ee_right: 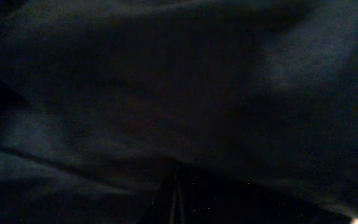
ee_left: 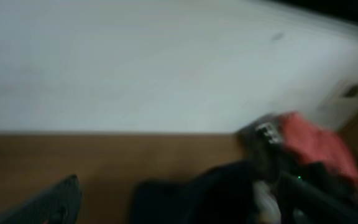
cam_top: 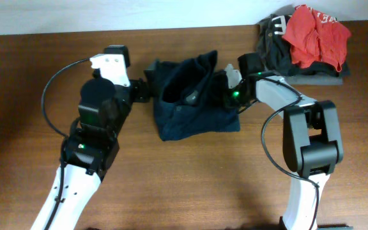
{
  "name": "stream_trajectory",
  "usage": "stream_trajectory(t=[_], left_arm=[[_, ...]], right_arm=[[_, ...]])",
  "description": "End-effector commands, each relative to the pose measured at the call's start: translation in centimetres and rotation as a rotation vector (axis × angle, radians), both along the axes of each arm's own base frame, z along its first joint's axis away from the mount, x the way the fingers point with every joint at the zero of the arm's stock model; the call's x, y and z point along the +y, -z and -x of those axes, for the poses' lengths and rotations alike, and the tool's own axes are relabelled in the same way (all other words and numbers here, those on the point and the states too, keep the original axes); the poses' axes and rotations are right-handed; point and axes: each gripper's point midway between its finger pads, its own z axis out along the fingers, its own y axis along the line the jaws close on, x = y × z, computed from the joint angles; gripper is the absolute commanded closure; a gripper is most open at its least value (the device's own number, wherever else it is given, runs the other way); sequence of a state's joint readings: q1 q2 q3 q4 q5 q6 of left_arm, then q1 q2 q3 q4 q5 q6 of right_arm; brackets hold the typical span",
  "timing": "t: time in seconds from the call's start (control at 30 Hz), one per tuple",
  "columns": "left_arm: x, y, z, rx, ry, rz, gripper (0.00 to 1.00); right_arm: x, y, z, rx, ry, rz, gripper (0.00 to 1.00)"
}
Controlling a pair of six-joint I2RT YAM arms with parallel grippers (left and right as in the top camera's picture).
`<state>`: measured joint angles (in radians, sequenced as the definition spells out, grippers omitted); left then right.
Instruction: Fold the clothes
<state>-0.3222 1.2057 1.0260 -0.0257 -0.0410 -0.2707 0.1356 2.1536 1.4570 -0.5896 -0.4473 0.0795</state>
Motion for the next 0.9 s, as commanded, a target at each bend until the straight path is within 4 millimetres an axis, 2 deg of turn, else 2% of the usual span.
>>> stream_trajectory(t=[0.0, 0.13, 0.27, 0.33, 0.4, 0.43, 0.53, 0.57, 0.67, 0.87], left_arm=[[2.9, 1.2, -0.6, 0.054, -0.090, -0.014, 0.01], [5.3, 1.9, -0.9, 0.082, -0.145, -0.020, 0.01], [6.6, 2.8, -0.8, 0.118, -0.177, -0.029, 0.01], [6.7, 2.9, -0.8, 0.123, -0.178, -0.035, 0.01], [6.7, 3.0, -0.8, 0.126, -0.179, -0.036, 0.01], [6.7, 3.3, -0.9, 0.133, -0.180, -0.038, 0.01], [6.6, 3.9, -1.2, 0.149, -0.179, -0.042, 0.01], [6.5, 4.5, -1.4, 0.163, -0.175, -0.044, 0.01], [6.4, 5.5, -1.8, 0.187, -0.175, -0.051, 0.01], [6.4, 6.2, -2.0, 0.210, -0.179, -0.044, 0.01]], right_arm=[[-2.4, -3.9, -1.5, -0.044, 0.058, 0.028, 0.96], [-4.2, -8.8, -2.4, -0.080, 0.097, 0.029, 0.83], [-5.8, -13.5, -2.7, -0.101, 0.127, 0.029, 0.79], [-5.7, -14.6, -2.4, -0.092, 0.124, 0.030, 0.76], [-4.6, -15.4, -1.5, -0.069, 0.086, 0.025, 0.58], [-3.1, -15.3, -0.4, -0.035, 0.050, 0.006, 0.38], [-0.6, -15.3, 0.2, -0.028, -0.002, -0.024, 0.26], [1.1, -15.7, 0.3, -0.044, -0.039, -0.053, 0.20], [3.6, -16.0, 0.3, -0.077, -0.085, -0.069, 0.09], [7.1, -15.1, 0.0, -0.093, -0.120, -0.089, 0.09]])
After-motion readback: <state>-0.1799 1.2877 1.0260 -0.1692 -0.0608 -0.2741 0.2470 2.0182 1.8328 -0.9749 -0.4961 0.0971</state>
